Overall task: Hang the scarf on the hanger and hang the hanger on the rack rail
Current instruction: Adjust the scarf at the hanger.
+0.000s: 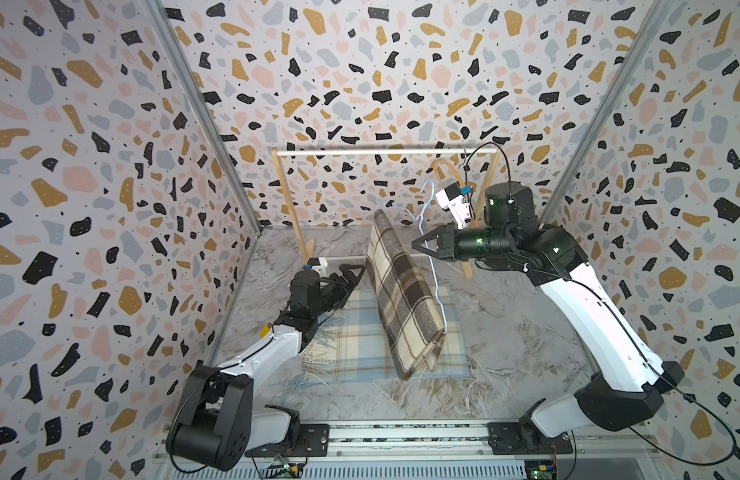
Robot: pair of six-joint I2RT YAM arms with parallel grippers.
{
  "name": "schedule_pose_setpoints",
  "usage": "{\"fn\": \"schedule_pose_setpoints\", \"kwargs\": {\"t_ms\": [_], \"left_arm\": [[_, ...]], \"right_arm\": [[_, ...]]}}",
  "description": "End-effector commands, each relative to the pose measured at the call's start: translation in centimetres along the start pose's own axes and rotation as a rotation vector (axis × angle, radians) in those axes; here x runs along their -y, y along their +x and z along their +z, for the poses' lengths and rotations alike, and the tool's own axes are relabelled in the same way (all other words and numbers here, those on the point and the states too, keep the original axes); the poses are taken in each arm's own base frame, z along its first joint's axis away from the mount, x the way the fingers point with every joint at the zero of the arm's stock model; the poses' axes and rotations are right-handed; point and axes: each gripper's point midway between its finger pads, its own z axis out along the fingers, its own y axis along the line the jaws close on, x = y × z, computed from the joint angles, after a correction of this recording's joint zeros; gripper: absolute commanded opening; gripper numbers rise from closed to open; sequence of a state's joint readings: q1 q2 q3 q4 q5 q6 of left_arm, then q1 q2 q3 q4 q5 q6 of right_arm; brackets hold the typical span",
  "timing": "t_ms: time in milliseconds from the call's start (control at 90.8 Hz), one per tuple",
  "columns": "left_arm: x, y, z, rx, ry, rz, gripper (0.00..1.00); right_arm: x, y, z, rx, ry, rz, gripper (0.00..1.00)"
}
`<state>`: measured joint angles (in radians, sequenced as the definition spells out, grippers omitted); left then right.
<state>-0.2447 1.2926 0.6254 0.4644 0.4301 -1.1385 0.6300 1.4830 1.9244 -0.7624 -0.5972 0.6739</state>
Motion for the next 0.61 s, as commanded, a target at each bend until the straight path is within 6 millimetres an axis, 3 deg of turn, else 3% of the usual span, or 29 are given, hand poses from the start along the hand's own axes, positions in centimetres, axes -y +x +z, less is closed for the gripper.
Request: {"fn": "schedule_pose_setpoints", "kwargs": {"t_ms": [0,165,385,595], "left_arm": [[1.4,-0.8,-0.3,0.023,0.034,0.087,0.99],[0.0,-0.2,-0.5,0.004,-0.023,0.119,0.99],[-0.6,0.2,-0.6,-0.015,-0.057,0.149,0.97],[-0.9,1.1,-0.1,-0.063,-0.068,0.166,0.92]], "right_arm": [[-1.8,-0.2,-2.7,0.080,-0.025,-0.063,0.00],[2.9,2.0,-2.9,0.101,0.141,-0.042,0.00],[4.4,3.3,-2.4,0.056,0.182,-0.044,0.00],[8.4,4.1,-3.8,0.041,0.412,-0.095,0.00]]}}
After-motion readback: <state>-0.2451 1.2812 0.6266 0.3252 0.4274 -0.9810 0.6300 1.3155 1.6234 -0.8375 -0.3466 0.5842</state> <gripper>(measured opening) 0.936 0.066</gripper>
